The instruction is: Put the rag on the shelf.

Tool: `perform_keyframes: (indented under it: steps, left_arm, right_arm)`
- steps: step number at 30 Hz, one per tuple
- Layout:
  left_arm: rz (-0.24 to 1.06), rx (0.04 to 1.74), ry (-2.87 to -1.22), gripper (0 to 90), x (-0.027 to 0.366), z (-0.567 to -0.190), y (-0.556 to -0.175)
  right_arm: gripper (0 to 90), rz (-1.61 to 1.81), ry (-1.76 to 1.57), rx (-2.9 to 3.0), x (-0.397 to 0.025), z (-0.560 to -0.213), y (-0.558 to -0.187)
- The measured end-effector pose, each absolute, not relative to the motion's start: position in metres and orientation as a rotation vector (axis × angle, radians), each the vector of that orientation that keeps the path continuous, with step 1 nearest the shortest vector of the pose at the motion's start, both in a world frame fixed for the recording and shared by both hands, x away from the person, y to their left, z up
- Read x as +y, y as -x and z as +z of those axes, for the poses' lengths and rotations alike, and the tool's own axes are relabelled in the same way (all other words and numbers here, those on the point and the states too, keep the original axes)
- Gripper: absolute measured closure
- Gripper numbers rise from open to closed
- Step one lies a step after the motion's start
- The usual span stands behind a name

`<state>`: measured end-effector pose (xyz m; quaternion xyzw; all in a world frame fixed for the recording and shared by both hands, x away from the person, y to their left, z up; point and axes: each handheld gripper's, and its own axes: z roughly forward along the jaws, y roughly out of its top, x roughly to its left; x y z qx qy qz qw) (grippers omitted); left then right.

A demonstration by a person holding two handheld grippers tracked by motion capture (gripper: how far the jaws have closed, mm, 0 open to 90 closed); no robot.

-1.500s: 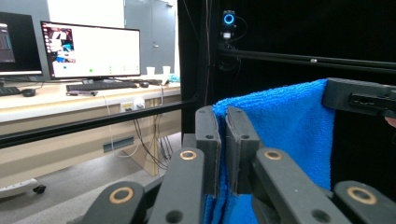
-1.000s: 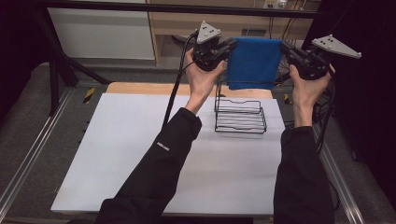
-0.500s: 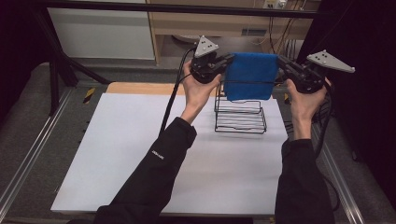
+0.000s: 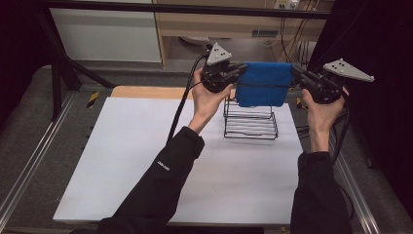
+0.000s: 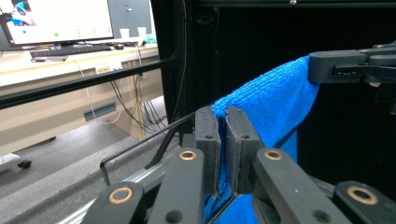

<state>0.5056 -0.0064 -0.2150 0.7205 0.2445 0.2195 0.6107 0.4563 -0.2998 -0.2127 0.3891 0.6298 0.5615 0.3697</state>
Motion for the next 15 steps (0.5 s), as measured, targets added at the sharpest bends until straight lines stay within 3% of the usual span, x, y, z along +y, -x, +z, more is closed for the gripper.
perform_keyframes:
  steps: [15]
  left_arm:
    - [0.500, 0.545, -1.761, 83.8, -0.003, -0.223, -0.490]
  right_arm:
    - [86.9, 1.419, -1.021, 1.731, -0.301, -0.223, -0.445]
